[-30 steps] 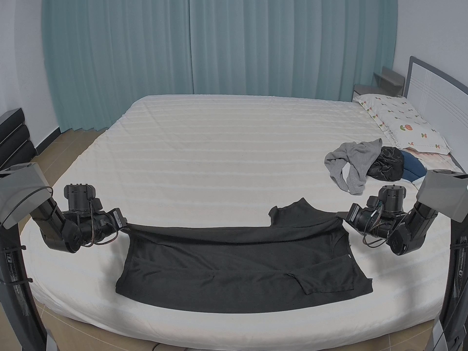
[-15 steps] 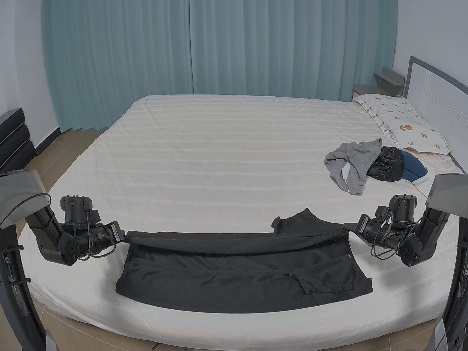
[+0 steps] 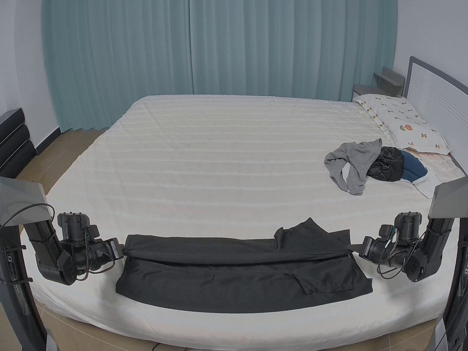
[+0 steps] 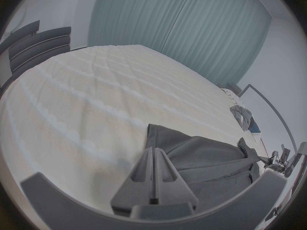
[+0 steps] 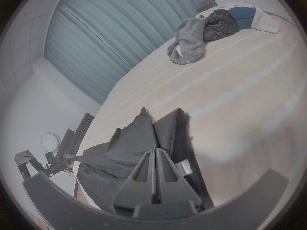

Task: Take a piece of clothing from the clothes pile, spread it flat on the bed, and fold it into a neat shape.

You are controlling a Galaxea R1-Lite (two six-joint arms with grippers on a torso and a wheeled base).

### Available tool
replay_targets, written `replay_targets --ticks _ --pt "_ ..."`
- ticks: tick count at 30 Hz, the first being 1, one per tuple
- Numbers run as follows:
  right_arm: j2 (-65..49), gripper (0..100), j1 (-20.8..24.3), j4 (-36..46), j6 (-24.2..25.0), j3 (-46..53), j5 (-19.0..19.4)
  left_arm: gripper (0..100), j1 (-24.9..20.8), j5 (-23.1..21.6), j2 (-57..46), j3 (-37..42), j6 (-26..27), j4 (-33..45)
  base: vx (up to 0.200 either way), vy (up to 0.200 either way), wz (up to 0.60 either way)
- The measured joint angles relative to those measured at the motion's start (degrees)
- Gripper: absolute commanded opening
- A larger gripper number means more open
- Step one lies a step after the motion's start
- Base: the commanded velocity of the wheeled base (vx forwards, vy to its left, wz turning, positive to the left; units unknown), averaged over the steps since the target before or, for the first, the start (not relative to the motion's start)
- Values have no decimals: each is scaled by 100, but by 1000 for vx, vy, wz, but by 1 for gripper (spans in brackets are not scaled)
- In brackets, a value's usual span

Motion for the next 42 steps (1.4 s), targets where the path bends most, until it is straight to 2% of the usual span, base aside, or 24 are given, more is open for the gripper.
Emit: replay_targets --ticks 2,3,5,6,15,20,26,30,33,37,42 --pt "52 0 -17 -88 -29 74 0 0 0 -2 50 90 24 -20 0 0 0" --pt "74 0 -17 -118 -35 96 -2 100 0 -2 72 118 51 -23 0 0 0" --pt "124 0 -22 -145 -46 132 0 100 -4 -2 111 193 104 -33 0 0 0" --pt "155 100 -26 -156 -49 137 0 100 -4 -7 130 236 123 -30 0 0 0" --pt "179 100 -63 -315 96 110 51 100 -11 -10 169 295 77 -78 0 0 0" --pt "44 100 -98 -375 641 27 46 100 7 -10 127 143 -269 -80 0 0 0" --pt "-30 100 -80 -74 844 -389 27 100 -9 -7 84 -513 -986 78 0 0 0" --pt "-30 100 -55 457 934 -819 13 100 -39 -7 95 -979 -1221 703 0 0 0" --pt "13 100 -59 719 1213 -1095 -4 100 -72 -24 157 -1362 -1545 1124 0 0 0" --pt "91 100 -160 845 1582 -1263 2 100 -161 -40 343 -1726 -1749 1280 0 0 0" --pt "193 100 -185 864 1620 -1332 2 100 -296 -40 516 -1880 -1763 1302 0 0 0"
